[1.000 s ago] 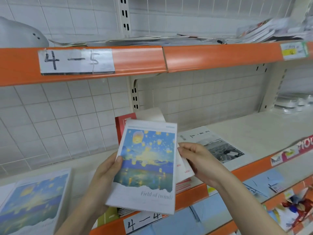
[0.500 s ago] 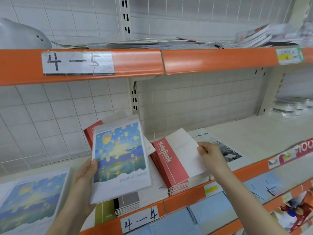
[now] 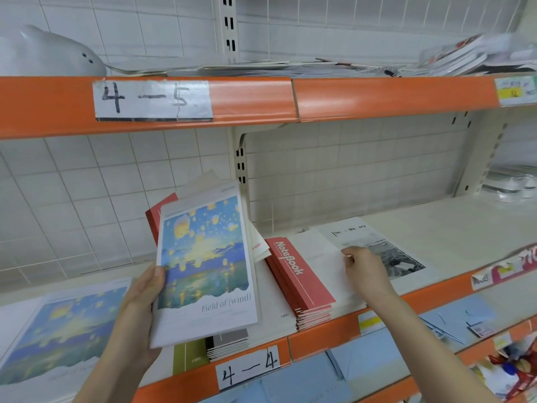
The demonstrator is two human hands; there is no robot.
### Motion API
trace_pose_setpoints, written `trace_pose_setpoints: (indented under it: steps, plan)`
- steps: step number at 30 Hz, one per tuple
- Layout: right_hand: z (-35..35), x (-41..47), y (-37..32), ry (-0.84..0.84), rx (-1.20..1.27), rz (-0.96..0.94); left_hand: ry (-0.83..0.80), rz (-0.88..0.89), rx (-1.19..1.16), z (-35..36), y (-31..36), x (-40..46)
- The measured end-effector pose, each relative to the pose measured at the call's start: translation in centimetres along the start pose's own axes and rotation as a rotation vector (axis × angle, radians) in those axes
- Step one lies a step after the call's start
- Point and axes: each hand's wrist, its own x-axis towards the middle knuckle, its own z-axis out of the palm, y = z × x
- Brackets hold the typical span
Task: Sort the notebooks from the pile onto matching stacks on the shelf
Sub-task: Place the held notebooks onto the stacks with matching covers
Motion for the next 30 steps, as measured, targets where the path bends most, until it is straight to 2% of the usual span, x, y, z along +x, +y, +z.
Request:
trace_pose_setpoints:
  steps: [13, 19, 22, 25, 27, 30]
  plan:
    - [1.2, 1.1, -0.1, 0.04, -0.025, -0.036, -0.016, 0.009, 0.044, 0.6, 0.5, -1.0]
    - [1.3, 0.5, -0.9, 0.045, -0.172, -0.056, 0.01, 0.018, 0.033, 0.6, 0.6, -1.5]
    - [1.6, -0.8, -2.4, 0.055, -0.112, -0.214, 0.008, 0.021, 0.035, 0.7, 0.7, -1.6]
    - [2.6, -2.7, -4.5, -0.068, -0.033, -0.44, 0.003, 0.021, 0.036, 0.7, 0.7, -1.7]
    - [3.4, -3.8, -5.4, -0.184, -0.061, -0.492, 0.008, 0.02, 0.037, 0.8, 0.7, -1.8]
    - [4.2, -4.5, -6.0, -0.233, -0.13, -0.504, 0.012, 0.014, 0.042, 0.9, 0.7, -2.0]
